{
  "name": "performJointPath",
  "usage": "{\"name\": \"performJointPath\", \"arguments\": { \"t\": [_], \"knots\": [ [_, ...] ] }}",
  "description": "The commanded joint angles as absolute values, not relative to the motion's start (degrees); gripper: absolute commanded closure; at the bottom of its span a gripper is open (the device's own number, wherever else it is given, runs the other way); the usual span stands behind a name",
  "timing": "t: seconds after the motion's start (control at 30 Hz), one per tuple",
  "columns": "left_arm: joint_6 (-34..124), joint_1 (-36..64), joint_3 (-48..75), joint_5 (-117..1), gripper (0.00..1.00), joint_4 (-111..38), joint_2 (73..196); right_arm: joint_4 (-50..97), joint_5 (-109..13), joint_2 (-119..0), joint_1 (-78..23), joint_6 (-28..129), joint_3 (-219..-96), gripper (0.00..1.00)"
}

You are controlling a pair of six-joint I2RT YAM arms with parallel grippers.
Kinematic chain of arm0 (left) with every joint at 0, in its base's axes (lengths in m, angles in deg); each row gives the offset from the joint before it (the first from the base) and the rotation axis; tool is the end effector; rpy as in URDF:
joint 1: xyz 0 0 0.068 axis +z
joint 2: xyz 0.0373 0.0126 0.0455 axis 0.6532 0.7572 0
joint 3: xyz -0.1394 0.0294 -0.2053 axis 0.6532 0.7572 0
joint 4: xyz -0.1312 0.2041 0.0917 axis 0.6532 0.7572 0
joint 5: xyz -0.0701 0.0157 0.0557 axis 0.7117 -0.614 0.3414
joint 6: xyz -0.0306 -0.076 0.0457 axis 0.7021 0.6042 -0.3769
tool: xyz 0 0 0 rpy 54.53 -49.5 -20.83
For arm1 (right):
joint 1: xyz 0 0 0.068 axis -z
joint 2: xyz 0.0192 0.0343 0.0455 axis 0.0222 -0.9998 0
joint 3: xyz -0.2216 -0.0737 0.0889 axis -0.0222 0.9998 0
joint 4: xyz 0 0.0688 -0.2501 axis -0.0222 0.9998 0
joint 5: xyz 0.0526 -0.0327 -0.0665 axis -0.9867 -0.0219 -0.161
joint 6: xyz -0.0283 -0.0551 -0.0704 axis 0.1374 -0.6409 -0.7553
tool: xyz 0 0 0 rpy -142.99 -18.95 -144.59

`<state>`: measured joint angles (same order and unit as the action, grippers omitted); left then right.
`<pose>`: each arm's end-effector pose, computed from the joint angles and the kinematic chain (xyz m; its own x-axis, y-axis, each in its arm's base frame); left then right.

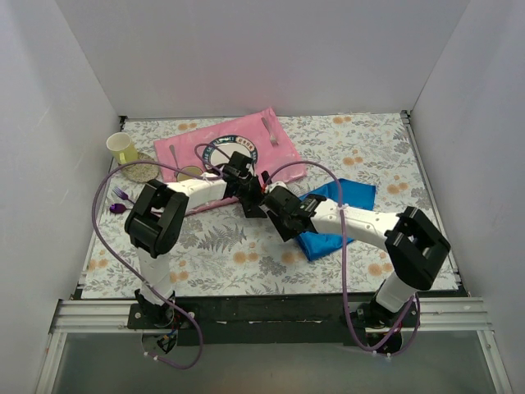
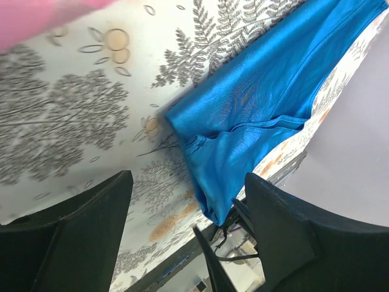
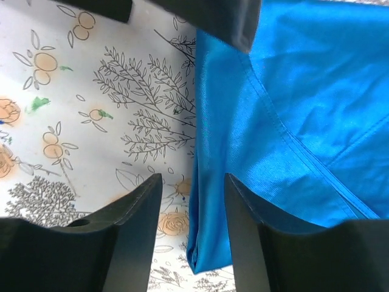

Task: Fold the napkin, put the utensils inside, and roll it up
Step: Roll the napkin with the utensil

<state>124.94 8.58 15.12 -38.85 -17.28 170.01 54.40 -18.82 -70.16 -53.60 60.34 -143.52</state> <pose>0.3261 -0.2516 0.0990 -0.6629 -0.6304 0.4040 -0.7330 0.4361 -0.5221 0.2208 0.2606 0.1488 -0.6739 -0.5000 -0.5439 -0.4932 0.8526 -0.1727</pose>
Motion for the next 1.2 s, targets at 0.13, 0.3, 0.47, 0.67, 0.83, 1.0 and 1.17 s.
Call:
{"name": "performJointPath", "arguments": {
  "t": [0.13,0.3,0.47,0.67,0.83,1.0,1.17],
  "knots": [
    [124.6,11.1,19.5,-39.3,0.29,-17.2,161.8,51.8,-17.8,-75.0,-53.3,58.7,-146.4,0.62],
    [124.4,11.7,20.3,-38.5,0.29,-17.9,161.9,51.9,-17.0,-76.9,-53.4,57.5,-147.0,0.64],
    [124.6,11.8,20.7,-38.1,0.29,-18.3,162.0,52.2,-14.9,-78.3,-53.4,57.4,-147.1,0.66],
    [126.3,13.4,22.3,-38.4,0.28,-19.4,162.0,52.8,-12.2,-79.4,-53.4,56.7,-146.7,0.66],
    [126.3,14.1,22.2,-38.6,0.28,-19.4,161.9,53.0,-10.7,-80.1,-53.4,56.2,-146.3,0.66],
    [126.5,14.4,23.0,-39.2,0.27,-19.3,161.6,53.6,-9.9,-81.2,-53.4,56.0,-146.4,0.61],
    [126.6,15.4,23.2,-39.6,0.24,-19.1,160.8,52.5,-10.5,-82.3,-53.3,56.2,-144.6,0.54]
  ]
}}
